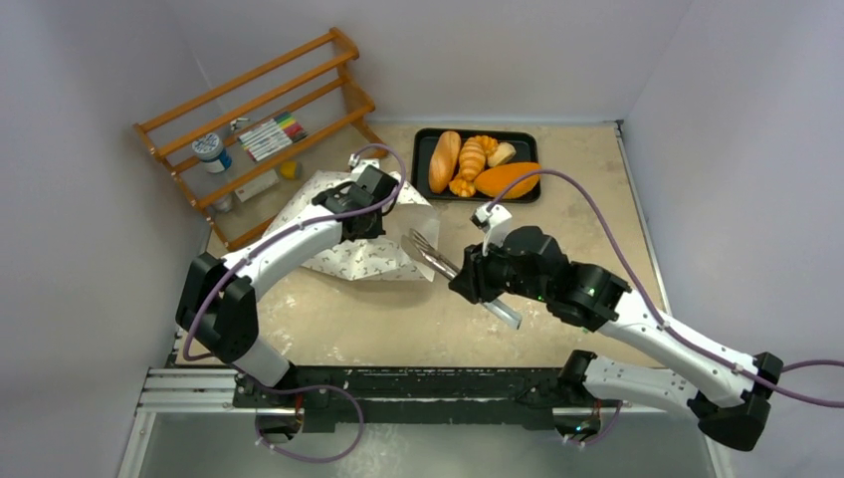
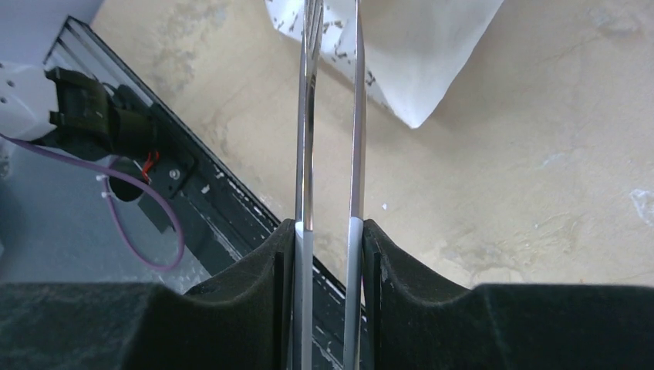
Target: Take the fake bread out of the paper bag
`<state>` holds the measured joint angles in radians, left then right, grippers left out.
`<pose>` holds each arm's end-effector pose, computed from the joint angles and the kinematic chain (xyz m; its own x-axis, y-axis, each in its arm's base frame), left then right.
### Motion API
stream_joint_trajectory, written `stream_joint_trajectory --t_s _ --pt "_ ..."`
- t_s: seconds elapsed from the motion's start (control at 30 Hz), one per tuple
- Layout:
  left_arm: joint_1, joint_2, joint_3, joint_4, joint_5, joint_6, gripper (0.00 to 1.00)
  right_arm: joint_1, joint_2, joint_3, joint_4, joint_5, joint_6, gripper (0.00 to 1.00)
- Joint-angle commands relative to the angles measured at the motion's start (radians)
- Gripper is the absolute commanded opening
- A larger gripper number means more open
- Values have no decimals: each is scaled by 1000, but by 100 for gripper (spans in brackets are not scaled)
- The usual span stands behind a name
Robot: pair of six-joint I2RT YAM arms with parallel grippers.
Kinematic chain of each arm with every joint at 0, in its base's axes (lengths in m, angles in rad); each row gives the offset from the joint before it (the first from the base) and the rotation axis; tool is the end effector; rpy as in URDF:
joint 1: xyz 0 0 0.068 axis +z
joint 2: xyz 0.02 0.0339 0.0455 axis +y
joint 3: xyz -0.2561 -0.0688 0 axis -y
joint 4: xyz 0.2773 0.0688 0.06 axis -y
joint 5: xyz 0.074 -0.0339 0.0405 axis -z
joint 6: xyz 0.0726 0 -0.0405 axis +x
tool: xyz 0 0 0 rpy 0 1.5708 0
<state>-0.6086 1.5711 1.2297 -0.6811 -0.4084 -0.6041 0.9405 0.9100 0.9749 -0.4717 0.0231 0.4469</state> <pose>0.3240 -0.1906 0.2133 -0.7778 -0.0934 -0.6215 -0.1057 0.9943 -0.0171 0.1606 0.2173 0.3356 -0.5539 -0.0262 -0.8321 -0.6163 0.6850 0.3887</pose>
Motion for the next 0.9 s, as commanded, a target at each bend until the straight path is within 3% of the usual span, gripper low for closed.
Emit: stream_joint_trajectory --t_s 0.0,0.43,0.87 --pt "7 -10 59 3 -29 30 0 10 12 -31 46 -3 5 36" --pt "4 -94 63 -48 -33 37 0 10 88 -27 119 72 -4 33" --pt "-61 -197 169 -224 -109 43 0 10 222 -15 255 2 -28 32"
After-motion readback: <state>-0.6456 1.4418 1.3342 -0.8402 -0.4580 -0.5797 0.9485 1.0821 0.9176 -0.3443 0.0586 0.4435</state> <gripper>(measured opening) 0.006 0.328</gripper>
